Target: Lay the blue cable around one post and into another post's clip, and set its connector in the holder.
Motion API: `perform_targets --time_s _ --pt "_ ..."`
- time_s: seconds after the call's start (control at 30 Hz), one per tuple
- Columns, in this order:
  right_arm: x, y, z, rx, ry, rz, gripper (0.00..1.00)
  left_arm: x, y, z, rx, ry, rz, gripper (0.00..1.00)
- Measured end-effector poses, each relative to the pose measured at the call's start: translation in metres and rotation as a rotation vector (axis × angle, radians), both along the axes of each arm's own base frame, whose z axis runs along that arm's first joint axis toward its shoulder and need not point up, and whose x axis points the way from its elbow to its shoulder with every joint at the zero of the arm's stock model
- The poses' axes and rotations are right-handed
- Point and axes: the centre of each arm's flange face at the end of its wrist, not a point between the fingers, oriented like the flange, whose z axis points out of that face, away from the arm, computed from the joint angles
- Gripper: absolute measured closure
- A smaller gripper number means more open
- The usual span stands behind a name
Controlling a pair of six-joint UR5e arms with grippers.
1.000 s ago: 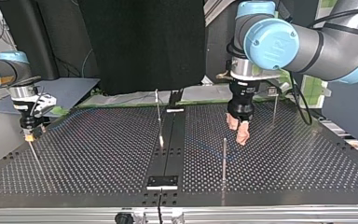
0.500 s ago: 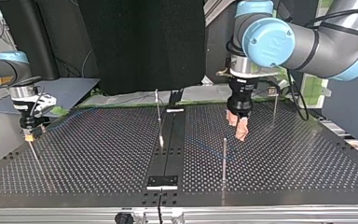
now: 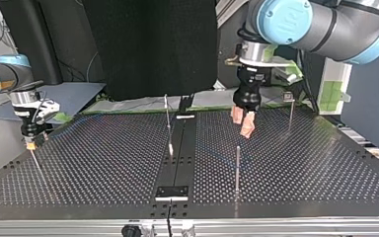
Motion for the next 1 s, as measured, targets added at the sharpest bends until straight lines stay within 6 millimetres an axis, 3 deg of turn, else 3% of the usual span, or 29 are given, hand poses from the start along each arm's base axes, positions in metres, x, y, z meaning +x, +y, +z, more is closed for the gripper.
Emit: perform_targets --time_s 0.37,0.57,1.0 --pt "0.002 0.001 0.0 -0.001 0.008 0.001 0.02 0.005 -0.016 -0.086 0.113 0.076 -0.128 0.0" --pt "0.003 0.001 0.0 -0.001 0.009 -0.002 0.02 0.003 -0.018 -0.123 0.147 0.115 -0.147 0.0" --pt "0.005 0.001 0.001 -0.004 0.009 0.0 0.02 -0.015 -0.009 -0.168 0.151 0.132 -0.13 0.0"
